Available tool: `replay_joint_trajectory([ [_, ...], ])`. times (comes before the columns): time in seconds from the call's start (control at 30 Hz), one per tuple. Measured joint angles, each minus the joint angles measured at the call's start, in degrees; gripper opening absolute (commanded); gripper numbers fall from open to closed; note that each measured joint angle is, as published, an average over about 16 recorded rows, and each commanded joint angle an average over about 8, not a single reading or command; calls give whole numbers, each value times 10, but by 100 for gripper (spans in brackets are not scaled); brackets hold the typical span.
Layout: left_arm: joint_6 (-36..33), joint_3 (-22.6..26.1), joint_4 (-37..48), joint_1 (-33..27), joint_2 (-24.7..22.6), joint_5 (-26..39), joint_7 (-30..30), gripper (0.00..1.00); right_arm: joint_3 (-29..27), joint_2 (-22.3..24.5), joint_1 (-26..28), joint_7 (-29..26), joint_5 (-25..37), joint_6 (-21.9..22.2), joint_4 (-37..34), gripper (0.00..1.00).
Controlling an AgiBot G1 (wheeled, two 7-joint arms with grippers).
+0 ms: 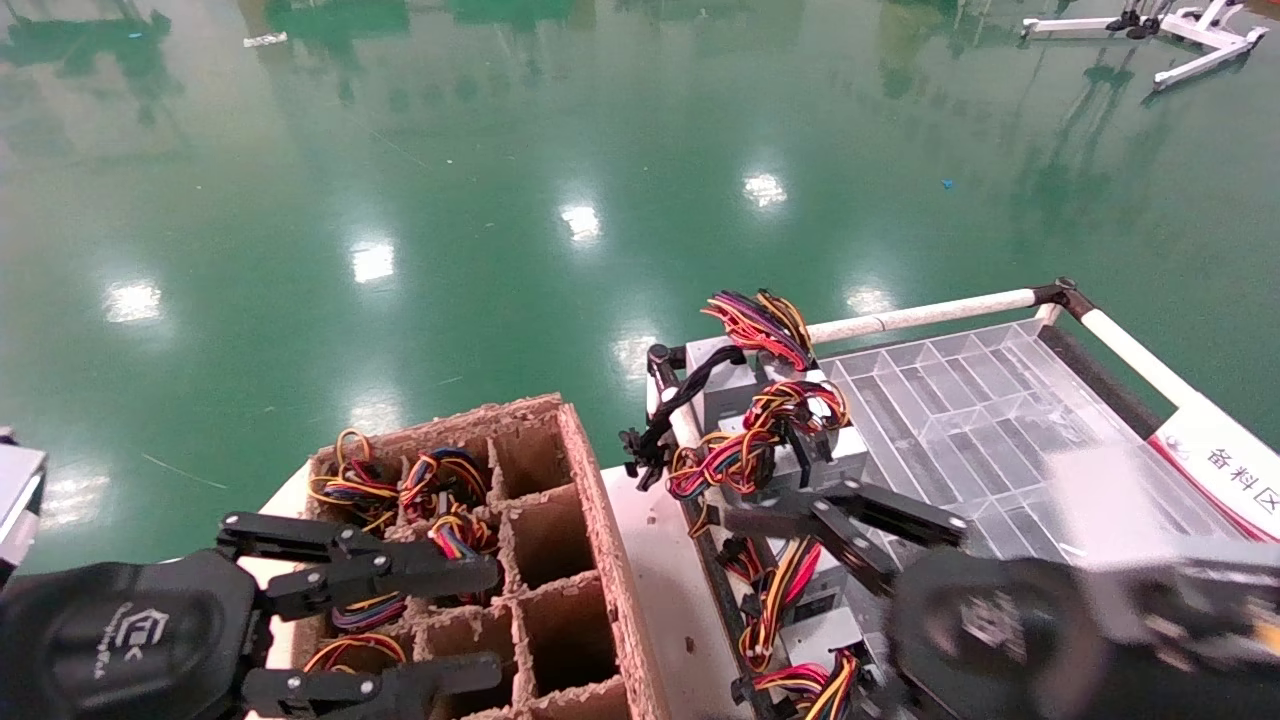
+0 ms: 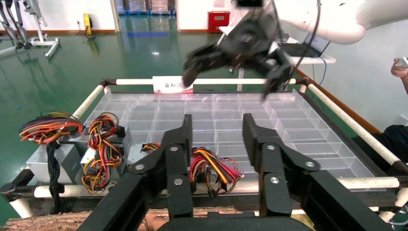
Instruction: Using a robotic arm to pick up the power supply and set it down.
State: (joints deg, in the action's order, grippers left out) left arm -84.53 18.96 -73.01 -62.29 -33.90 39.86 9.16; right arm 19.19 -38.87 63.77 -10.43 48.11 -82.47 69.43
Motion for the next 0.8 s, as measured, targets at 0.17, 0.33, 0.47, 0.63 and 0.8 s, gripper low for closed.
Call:
replay_joint_trajectory([
  [0.17,0,0,0,0,0,0,0,0,32,-39,34,3,59,16,-41,100],
  [0.33,0,0,0,0,0,0,0,0,69,-92,78,12,120,22,-96,100],
  [0.47,0,0,0,0,0,0,0,0,97,-141,114,28,161,22,-150,100],
  [0.63,0,0,0,0,0,0,0,0,125,-206,154,60,201,23,-224,100],
  [0.8,0,0,0,0,0,0,0,0,148,-268,189,99,233,28,-299,100],
])
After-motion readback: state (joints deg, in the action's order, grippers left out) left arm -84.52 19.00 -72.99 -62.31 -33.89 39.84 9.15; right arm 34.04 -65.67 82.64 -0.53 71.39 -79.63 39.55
